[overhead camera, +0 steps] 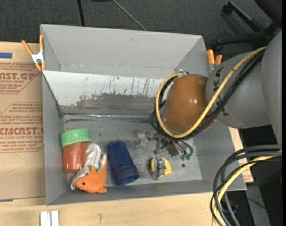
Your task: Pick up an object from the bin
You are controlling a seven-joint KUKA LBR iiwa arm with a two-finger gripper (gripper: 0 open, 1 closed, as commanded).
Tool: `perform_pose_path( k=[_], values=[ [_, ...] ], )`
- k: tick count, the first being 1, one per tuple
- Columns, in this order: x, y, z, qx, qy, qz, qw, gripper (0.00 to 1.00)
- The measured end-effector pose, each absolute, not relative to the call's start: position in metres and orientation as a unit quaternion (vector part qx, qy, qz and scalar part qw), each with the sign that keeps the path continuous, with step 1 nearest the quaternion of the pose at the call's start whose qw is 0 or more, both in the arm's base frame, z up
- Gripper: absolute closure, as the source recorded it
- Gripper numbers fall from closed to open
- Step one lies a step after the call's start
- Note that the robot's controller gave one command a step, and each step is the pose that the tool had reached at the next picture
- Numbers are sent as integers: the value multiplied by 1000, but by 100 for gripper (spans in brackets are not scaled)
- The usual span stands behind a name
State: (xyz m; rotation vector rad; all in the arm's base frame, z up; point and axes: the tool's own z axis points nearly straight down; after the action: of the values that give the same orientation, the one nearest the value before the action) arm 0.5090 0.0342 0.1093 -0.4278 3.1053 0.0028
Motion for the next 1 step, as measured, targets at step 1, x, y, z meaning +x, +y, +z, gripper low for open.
perform_pose_path(
  k=[1],
  values=[
    [481, 10, 96, -196, 981, -1, 0, 0]
  ],
)
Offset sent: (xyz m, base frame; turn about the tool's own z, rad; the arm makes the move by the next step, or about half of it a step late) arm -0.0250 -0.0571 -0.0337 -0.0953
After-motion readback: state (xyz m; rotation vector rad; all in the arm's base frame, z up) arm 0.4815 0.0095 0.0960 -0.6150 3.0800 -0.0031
